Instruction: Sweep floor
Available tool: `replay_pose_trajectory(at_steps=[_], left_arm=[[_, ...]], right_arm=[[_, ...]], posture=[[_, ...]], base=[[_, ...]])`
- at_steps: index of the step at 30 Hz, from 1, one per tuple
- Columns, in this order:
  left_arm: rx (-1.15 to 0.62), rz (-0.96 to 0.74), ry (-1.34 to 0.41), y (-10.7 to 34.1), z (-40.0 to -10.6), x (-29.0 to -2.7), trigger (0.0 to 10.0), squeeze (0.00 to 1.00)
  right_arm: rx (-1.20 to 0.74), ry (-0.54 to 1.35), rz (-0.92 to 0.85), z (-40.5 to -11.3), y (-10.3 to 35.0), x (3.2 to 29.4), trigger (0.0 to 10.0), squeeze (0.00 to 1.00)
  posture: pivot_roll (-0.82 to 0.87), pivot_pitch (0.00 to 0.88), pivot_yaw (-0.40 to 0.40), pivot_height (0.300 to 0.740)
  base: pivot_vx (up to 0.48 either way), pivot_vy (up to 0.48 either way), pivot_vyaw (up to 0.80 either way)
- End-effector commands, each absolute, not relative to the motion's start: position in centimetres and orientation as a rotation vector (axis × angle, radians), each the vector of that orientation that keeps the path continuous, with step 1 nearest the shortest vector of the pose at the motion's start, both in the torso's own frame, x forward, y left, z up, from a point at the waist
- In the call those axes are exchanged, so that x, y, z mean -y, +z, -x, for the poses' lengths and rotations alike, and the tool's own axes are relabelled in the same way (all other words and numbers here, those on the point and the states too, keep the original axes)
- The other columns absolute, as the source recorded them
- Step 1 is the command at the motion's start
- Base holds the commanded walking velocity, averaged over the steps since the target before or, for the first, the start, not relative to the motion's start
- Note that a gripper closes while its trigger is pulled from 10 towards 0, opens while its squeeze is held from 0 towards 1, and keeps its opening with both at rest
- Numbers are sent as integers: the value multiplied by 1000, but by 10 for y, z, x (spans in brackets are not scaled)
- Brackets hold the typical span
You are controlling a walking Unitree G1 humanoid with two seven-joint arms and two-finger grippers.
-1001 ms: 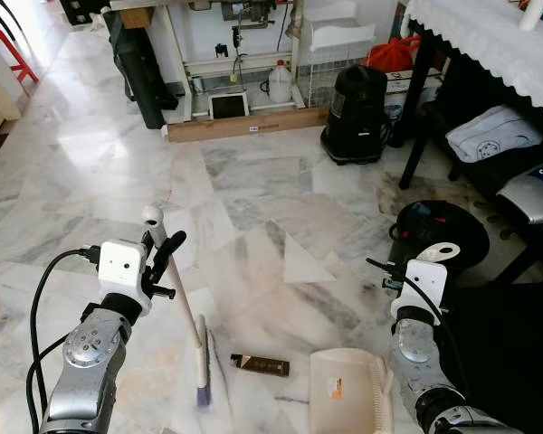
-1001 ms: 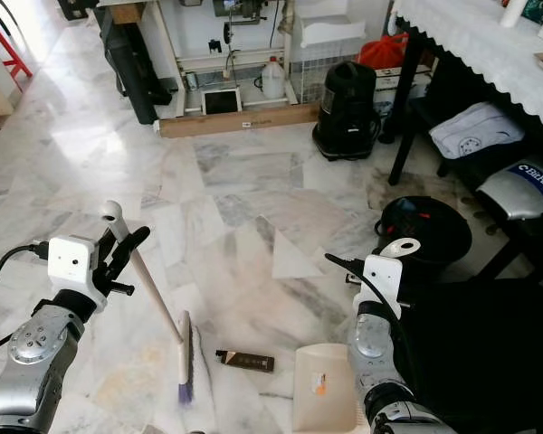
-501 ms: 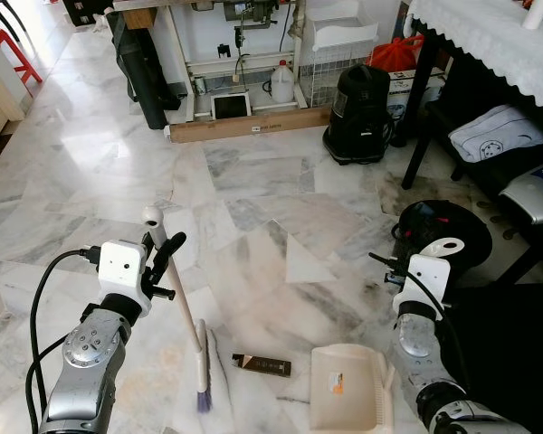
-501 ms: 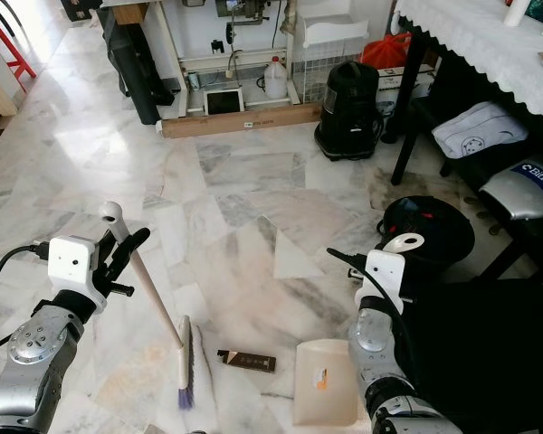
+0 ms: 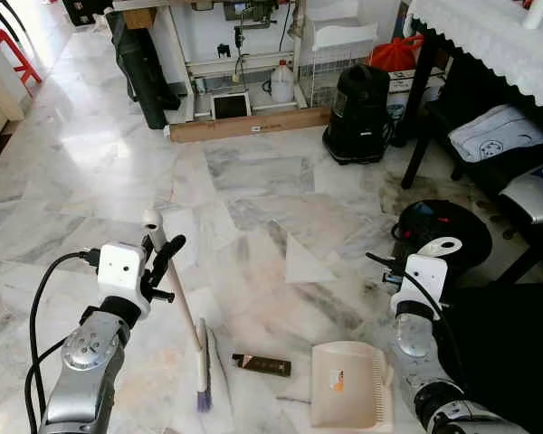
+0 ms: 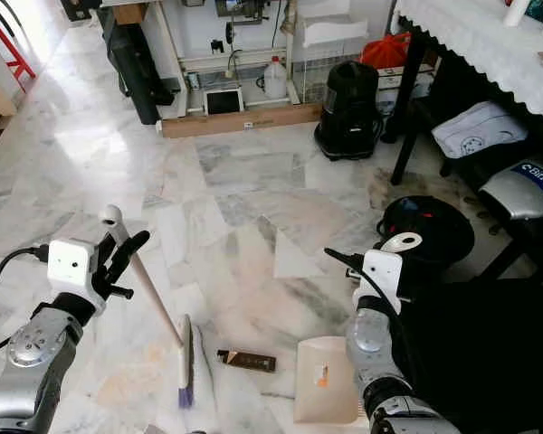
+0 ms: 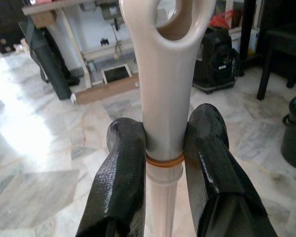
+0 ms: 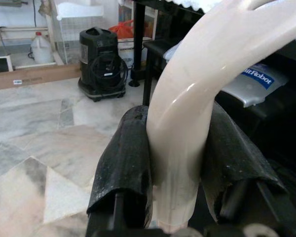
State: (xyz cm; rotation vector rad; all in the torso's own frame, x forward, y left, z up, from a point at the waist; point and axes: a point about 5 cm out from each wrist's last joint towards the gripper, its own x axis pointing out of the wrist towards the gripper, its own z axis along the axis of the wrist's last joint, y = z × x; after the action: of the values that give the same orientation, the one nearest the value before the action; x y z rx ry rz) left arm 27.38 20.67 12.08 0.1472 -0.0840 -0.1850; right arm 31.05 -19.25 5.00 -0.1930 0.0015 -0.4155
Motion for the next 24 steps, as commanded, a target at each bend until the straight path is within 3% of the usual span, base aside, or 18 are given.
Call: replay_pose_trajectory(at_steps=[1,18,24], left_arm=[[74,-151,-177,119,-271,-214,10000,0],[-83,-140,-322,88,-272,-210,10000,0],[-64,-177,-270,86,-281,-212,10000,0]], right_arm=[[-8,-397,201,-308,47,189,10000,0],[-44,-388,198,-304,40,187,10000,0],[-49,-367,190,-304,38,183,10000,0]], posture=[[274,95,82,740],[266,86,78,740],[257,85,76,740]], base=[[0,0,0],[0,0,0],[0,0,0]])
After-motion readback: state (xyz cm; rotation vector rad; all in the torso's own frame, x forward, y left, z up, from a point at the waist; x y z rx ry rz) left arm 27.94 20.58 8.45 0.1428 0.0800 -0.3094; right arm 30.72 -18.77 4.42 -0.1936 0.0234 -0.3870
